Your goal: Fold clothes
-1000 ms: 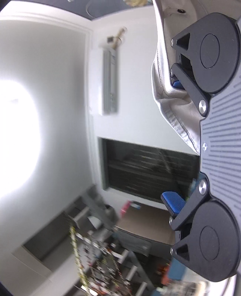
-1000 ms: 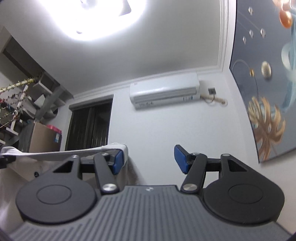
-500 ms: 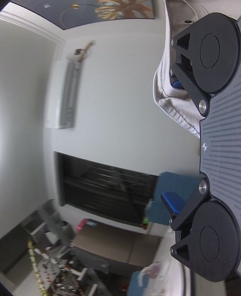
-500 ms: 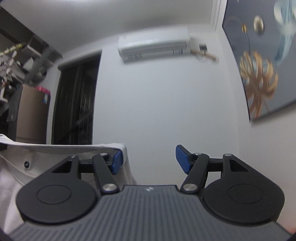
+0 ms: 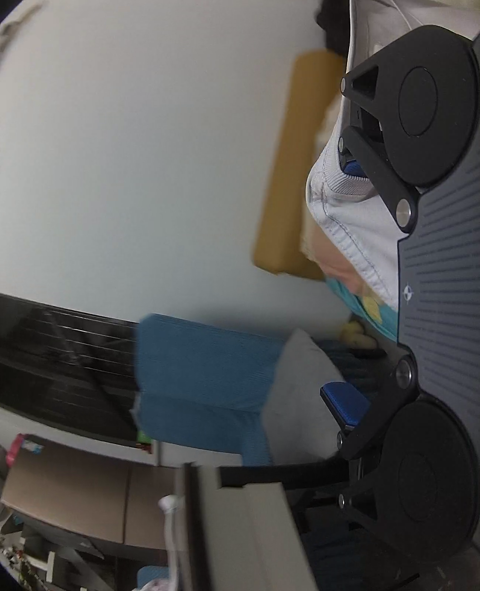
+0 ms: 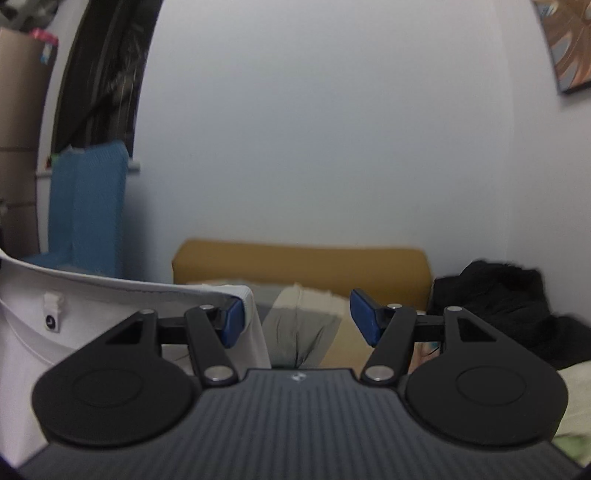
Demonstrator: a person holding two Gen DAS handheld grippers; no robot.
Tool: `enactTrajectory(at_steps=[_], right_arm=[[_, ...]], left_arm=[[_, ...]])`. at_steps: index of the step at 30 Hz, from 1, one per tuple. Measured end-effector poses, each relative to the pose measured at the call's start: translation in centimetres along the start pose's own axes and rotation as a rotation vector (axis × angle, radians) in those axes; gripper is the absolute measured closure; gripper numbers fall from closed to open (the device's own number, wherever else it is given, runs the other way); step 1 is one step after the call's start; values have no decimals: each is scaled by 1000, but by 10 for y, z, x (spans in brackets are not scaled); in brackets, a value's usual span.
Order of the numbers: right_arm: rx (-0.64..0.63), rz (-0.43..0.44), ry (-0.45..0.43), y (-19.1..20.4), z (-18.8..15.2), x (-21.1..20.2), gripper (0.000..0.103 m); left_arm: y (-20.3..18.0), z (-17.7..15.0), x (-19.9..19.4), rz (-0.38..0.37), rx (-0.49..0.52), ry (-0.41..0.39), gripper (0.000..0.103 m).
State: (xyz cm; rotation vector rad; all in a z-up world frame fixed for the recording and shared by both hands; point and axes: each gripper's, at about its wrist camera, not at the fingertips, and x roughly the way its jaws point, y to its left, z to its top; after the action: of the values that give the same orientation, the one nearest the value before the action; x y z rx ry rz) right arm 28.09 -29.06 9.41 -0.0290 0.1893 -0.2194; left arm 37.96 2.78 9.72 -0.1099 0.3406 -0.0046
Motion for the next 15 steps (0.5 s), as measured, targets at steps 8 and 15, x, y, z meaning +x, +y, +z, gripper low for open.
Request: enactTrajectory(at_steps=[8,15], right_arm=[[25,53,313,32,-141,151,41],[52,157,555,33,-164,190,37]], left_arm=[[18,-127,170,51,92,278,0],[14,-155,202,-70,180,560,0]])
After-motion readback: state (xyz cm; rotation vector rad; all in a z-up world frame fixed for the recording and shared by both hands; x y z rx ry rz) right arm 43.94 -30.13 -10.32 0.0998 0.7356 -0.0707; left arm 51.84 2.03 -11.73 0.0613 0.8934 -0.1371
